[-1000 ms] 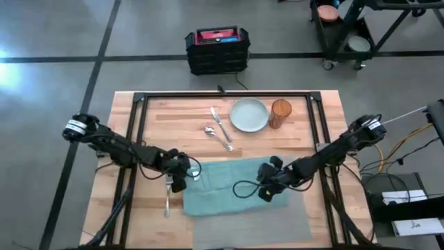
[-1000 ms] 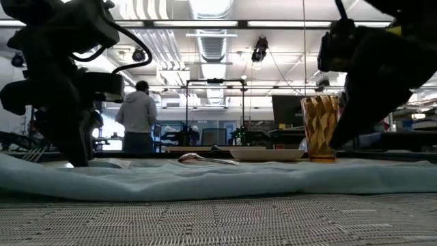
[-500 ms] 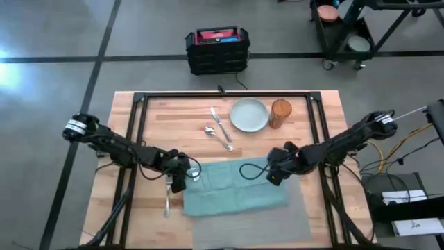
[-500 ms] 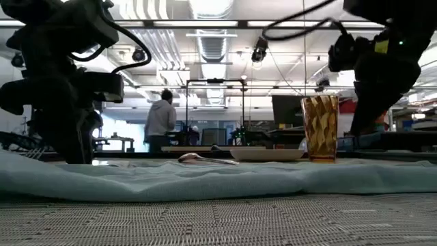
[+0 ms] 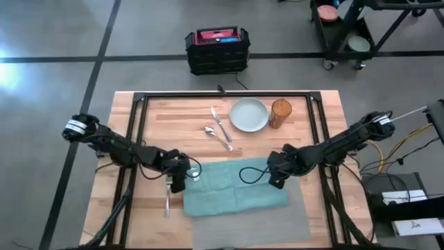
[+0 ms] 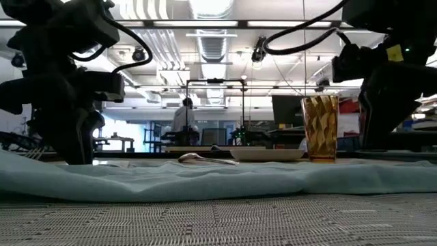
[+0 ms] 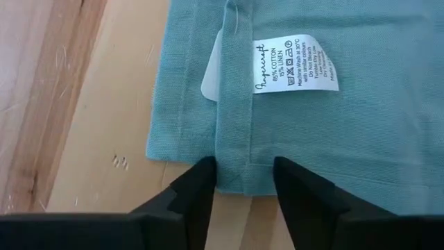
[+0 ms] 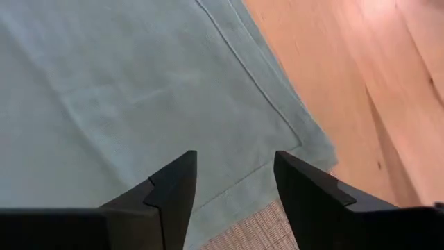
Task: Set table place
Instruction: Fold the blue napkin on the gray placemat
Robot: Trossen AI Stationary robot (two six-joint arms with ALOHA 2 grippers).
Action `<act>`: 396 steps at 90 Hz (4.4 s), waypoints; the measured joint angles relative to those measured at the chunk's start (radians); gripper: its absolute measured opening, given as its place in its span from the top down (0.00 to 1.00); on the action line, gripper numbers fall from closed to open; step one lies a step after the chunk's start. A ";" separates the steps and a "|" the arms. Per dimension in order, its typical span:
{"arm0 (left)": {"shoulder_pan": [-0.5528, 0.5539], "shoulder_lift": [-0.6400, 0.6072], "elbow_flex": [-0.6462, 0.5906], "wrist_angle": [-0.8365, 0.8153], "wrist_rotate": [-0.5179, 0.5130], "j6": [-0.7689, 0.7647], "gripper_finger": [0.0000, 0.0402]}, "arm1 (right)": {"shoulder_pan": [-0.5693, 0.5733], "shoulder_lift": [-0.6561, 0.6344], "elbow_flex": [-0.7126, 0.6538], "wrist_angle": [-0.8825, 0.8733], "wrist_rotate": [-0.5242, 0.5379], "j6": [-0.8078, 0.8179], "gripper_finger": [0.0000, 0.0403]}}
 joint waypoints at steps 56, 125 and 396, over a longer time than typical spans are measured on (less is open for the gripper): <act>0.000 0.000 0.000 0.008 0.005 -0.007 0.67 | 0.008 -0.005 0.000 0.015 0.000 -0.025 0.55; 0.000 -0.019 0.000 -0.038 0.003 0.000 0.57 | 0.016 -0.005 0.000 0.015 0.030 -0.041 0.55; 0.005 -0.101 0.150 -0.262 -0.202 -0.042 1.00 | -0.306 -0.185 -0.089 -0.067 -0.152 -0.118 1.00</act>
